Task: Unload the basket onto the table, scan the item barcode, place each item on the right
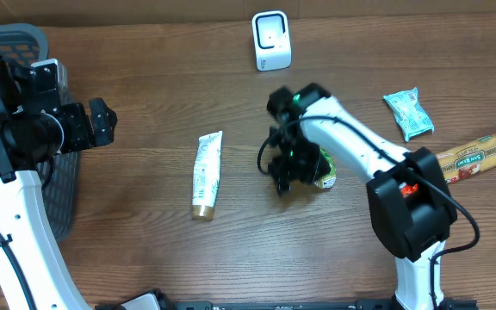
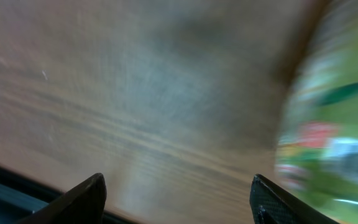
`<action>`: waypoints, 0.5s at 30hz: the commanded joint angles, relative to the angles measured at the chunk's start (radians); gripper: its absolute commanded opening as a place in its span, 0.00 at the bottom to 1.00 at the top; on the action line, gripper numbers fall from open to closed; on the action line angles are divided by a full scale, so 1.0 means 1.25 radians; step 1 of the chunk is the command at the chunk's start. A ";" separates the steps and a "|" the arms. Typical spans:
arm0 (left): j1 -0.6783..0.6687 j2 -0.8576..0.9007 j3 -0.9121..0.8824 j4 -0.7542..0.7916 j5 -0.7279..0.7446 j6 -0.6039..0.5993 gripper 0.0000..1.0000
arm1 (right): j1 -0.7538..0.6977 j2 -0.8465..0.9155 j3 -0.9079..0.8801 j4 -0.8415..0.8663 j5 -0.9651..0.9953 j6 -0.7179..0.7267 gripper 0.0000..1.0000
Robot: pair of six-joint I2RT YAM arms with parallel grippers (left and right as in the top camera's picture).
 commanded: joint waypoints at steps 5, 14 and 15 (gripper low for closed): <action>0.002 0.002 0.011 0.000 0.012 0.012 1.00 | -0.019 -0.007 -0.094 0.015 0.075 0.024 0.73; 0.002 0.002 0.011 0.000 0.012 0.012 0.99 | -0.170 -0.007 -0.095 0.115 0.185 0.091 0.70; 0.002 0.002 0.011 0.000 0.012 0.012 1.00 | -0.187 -0.007 -0.095 0.142 0.185 0.094 0.70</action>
